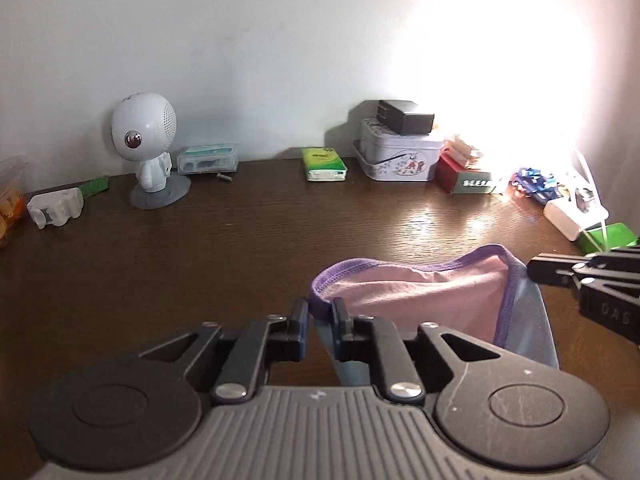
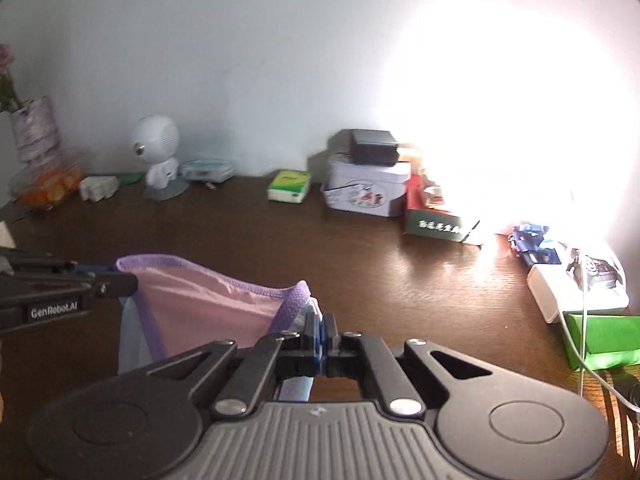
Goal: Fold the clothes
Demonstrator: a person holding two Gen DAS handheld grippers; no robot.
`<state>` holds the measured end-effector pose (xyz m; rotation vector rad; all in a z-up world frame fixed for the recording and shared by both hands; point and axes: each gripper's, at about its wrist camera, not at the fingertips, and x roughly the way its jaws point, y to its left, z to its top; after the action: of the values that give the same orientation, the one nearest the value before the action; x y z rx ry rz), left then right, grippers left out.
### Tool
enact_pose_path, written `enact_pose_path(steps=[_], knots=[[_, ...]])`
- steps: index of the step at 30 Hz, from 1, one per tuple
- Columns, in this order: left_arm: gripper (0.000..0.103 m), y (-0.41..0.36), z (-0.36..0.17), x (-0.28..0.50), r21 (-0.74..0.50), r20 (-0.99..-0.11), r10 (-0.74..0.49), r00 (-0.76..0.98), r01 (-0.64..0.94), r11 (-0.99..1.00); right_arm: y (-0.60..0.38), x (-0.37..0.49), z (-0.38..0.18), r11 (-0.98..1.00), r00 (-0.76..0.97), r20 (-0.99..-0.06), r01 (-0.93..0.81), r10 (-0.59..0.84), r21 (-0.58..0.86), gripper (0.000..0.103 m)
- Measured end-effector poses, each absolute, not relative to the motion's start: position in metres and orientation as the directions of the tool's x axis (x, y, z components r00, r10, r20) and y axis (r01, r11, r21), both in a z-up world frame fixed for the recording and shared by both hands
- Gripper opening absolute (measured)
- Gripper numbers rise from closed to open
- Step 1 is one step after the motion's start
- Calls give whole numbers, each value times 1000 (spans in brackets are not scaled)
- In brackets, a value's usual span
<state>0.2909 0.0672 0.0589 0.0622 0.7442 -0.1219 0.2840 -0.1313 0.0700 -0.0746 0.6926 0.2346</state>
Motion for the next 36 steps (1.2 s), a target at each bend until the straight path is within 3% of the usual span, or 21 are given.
enact_pose_path(steps=[3,5,8,13,16,18,19,20,21,26,30,32,36], knots=[[40,69,61,281,51,-670,-74,739,145,988,-146,293,71,973,761,-623,-232,181,-1,16],[45,82,69,256,-1,-680,-139,720,189,982,-160,277,78,958,746,-627,-286,226,5,32],[52,104,76,201,-115,-679,-295,672,300,947,-177,227,85,920,695,-648,-391,313,26,33],[56,109,60,105,-255,-677,-490,550,449,856,-182,122,55,819,571,-677,-568,464,83,33],[56,96,45,78,-278,-668,-520,533,470,838,-181,95,37,811,546,-666,-563,508,157,30],[54,88,38,76,-274,-681,-495,540,439,855,-179,93,29,822,545,-665,-537,511,192,23],[48,86,34,76,-282,-684,-493,537,429,858,-176,93,25,828,545,-670,-525,504,196,20],[32,85,31,77,-292,-694,-489,529,414,862,-174,93,21,835,546,-675,-514,496,198,17],[25,85,26,79,-302,-708,-480,518,392,869,-172,90,19,839,557,-674,-514,486,180,15],[14,91,21,56,-340,-707,-483,516,351,872,-170,61,19,862,573,-697,-490,431,130,5],[17,85,27,28,-338,-718,-491,493,369,866,-172,18,25,862,566,-722,-499,398,85,3],[40,89,36,23,-371,-700,-522,487,375,849,-180,-1,32,872,567,-732,-483,378,76,5],[45,86,46,53,-388,-671,-525,523,356,850,-206,7,57,866,635,-614,-465,469,181,18]])
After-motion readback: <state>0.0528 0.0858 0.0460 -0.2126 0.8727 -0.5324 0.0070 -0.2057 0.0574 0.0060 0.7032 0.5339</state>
